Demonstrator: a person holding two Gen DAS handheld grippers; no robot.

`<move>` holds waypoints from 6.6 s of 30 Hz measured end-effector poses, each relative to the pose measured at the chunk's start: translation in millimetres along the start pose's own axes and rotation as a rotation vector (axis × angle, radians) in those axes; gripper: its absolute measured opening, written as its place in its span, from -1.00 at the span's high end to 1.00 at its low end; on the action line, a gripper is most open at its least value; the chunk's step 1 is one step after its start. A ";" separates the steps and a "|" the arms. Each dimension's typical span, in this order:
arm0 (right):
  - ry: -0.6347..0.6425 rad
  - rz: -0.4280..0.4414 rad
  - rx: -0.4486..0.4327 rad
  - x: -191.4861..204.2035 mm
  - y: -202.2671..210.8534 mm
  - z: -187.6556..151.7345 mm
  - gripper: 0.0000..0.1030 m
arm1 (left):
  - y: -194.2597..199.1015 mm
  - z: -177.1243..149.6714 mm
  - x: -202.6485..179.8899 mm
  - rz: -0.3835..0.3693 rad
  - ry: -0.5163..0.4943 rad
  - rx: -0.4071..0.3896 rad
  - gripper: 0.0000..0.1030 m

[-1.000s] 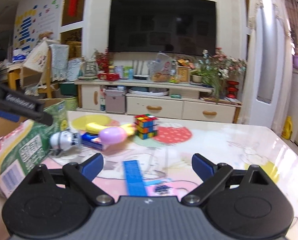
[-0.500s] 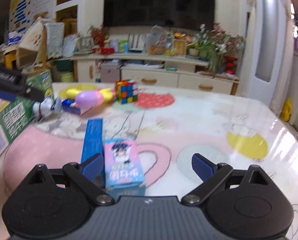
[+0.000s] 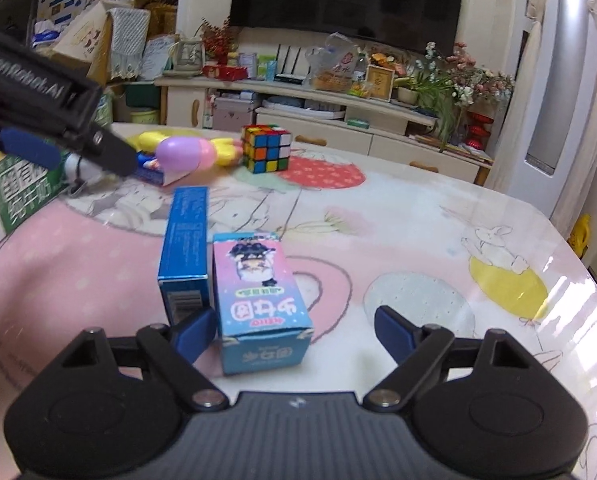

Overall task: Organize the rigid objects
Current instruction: 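Close the right gripper on the pink cartoon box while the left gripper grasps the long blue box, then carry the long blue box and pink box toward the cardboard box with both grippers, then open both grippers to drop the two boxes into the cardboard box, then move the right gripper to the small upright blue box and close on it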

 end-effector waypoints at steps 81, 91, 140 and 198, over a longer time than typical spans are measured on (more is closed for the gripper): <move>-0.133 0.027 0.039 -19.0 -40.6 31.0 0.14 | -46.2 1.8 -10.1 0.098 0.094 0.096 0.44; -0.132 0.033 0.032 -6.5 -28.8 31.3 0.15 | -22.3 6.9 4.2 0.115 0.085 0.044 0.44; 0.078 0.140 -0.107 152.4 34.5 112.1 0.15 | 99.9 41.2 151.2 0.279 0.216 -0.239 0.43; 0.163 0.184 -0.077 186.2 17.7 63.9 -0.29 | 98.1 14.3 155.2 0.156 0.158 -0.182 -0.81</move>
Point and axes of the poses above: each gripper's, at about its wrist camera, not at the fingertips, and y roughly against the way its jaws point, x to its left, z to its top, the point moved 7 cm from there along -y, roughly the way its jaws point, and after that the axes turned 12 degrees about x, right-handed, at the moved point
